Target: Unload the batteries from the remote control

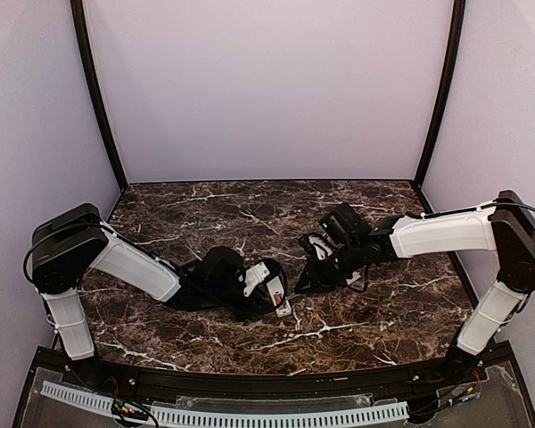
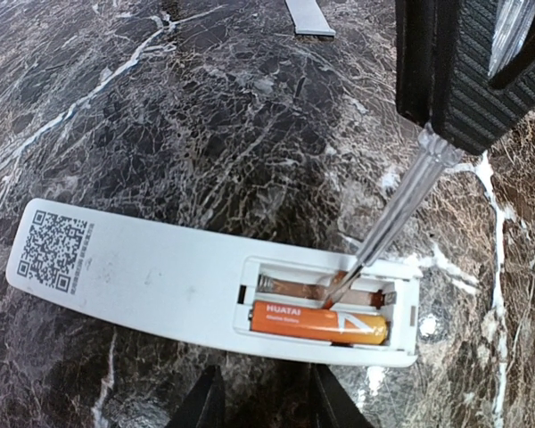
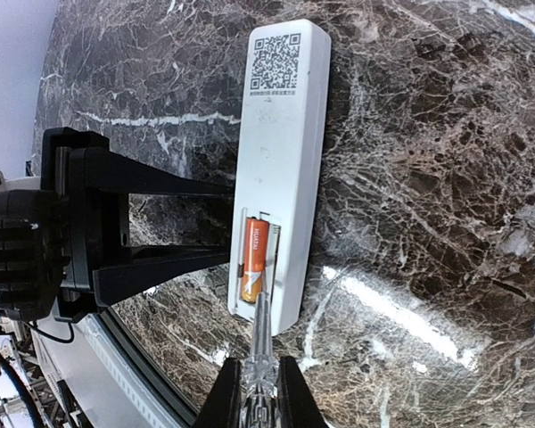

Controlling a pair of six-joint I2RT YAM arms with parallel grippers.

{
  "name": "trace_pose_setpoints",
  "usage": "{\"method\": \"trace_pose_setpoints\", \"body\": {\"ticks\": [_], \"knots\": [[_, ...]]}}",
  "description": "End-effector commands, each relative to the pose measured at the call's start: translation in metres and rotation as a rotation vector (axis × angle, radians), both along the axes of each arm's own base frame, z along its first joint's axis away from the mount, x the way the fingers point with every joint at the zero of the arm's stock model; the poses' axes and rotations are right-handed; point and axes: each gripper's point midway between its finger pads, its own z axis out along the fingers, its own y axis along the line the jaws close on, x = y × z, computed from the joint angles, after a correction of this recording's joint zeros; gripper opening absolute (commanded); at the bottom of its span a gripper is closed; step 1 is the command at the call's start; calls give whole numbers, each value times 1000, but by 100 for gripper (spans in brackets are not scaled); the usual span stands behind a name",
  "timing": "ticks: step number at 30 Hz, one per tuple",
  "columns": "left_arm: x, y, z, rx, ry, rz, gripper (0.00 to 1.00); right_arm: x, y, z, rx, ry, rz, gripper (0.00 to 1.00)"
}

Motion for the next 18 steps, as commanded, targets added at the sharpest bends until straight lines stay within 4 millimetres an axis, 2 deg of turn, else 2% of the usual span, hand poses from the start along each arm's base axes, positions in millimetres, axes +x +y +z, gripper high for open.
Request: {"method": "trace_pose_setpoints", "body": {"ticks": [1,18], "knots": [[1,0,-1,12,13,-3,32,-10,16,-4,102,31,51,0],[0,-1,-2,12,18,-12,32,-12,14,-49,185,150,69,0]]}}
